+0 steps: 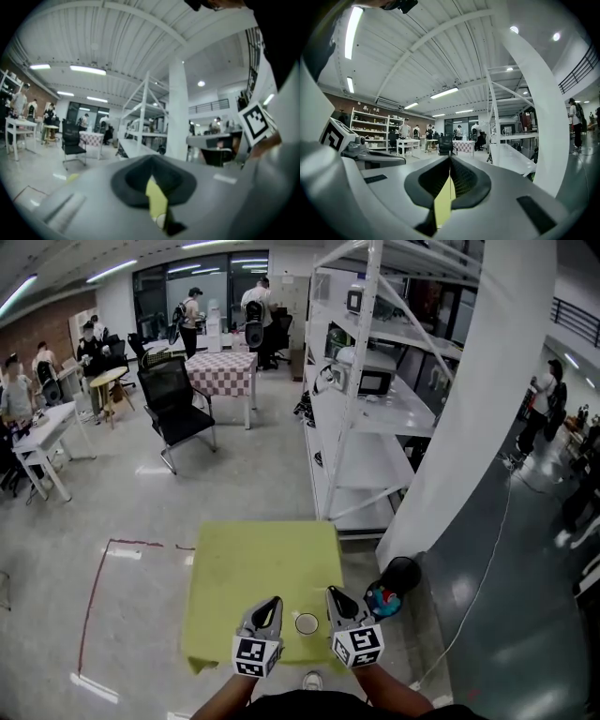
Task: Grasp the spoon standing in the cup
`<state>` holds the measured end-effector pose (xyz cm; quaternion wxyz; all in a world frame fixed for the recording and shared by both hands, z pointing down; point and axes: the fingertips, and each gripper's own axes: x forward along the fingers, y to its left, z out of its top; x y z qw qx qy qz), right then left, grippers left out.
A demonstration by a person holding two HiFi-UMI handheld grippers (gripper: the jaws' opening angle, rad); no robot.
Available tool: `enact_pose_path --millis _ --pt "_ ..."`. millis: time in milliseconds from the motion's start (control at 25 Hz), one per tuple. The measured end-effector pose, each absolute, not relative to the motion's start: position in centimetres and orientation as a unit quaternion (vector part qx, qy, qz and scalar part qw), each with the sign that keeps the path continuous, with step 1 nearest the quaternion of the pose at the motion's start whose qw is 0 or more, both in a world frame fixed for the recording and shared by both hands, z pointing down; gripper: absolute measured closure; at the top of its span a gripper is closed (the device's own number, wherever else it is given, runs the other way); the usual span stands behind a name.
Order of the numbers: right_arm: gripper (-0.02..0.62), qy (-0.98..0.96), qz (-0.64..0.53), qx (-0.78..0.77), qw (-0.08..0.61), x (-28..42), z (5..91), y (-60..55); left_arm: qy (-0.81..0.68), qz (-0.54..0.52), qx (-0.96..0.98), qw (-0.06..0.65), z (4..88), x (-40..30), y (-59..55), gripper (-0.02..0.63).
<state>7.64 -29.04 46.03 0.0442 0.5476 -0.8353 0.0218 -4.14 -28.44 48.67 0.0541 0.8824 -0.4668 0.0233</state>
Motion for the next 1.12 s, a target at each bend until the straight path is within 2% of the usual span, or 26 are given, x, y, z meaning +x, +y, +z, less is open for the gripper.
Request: enact_pose_path --millis 800,1120 --pt "0.583 -0.834 0.026 0.549 0.05 7.1 47.8 -28.1 -0.474 0.011 0.879 0.058 48.5 -5.3 -28.0 0.6" --pt "0.583 -0.838 0.029 0.544 0.026 6.8 47.6 -28.1 -0.478 0.003 0.877 0.058 47.8 -5.5 -28.0 0.6"
